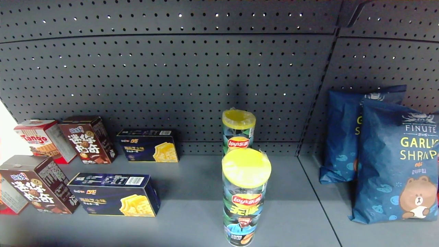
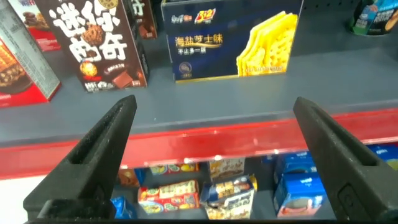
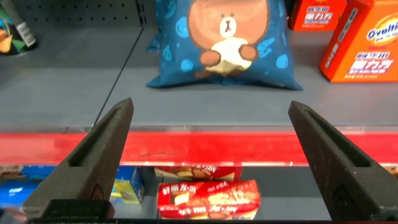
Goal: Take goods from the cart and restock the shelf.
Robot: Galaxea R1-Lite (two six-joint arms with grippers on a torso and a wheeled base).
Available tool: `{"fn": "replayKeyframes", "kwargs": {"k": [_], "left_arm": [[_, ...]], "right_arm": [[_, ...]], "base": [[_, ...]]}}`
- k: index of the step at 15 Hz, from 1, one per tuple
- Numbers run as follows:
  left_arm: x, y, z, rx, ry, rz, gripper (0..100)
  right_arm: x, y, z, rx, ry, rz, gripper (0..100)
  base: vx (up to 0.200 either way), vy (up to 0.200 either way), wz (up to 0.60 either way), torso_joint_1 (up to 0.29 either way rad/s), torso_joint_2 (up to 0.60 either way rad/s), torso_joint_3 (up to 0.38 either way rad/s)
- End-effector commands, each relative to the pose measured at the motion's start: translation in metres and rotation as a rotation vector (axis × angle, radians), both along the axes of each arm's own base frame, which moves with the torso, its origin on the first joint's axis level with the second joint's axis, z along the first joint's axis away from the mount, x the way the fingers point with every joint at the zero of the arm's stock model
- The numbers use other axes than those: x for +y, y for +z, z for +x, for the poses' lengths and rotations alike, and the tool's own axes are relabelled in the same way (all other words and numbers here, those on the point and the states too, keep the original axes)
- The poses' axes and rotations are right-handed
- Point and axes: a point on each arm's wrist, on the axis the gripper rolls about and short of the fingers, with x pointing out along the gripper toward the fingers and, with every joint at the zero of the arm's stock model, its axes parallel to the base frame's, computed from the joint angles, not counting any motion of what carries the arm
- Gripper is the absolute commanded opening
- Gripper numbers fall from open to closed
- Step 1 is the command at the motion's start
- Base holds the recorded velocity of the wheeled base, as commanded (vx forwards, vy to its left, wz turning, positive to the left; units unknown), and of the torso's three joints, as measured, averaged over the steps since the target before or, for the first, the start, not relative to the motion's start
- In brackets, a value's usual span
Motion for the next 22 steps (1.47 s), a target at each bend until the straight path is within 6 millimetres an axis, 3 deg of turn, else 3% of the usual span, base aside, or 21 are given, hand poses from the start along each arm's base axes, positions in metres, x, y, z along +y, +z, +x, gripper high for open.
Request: {"fn": "replayKeyframes", "kwargs": {"k": [1,22], "left_arm": [[0.0000,0.0000,0.0000,-0.001,0.000,-0.001,100],[0.0001,-0.0002,-0.0001,0.000,0.006,-0.004,100]], "right_arm": [[0.0000,0.0003,0.0000,0.000,0.001,0.000,100],[0.0001,-0.0001,0.0002,0.001,0.006,0.000,100]], "base": [[0.000,0.000,0.00,0.000,0.00,0.000],[0.000,0.000,0.00,0.000,0.00,0.000]]}}
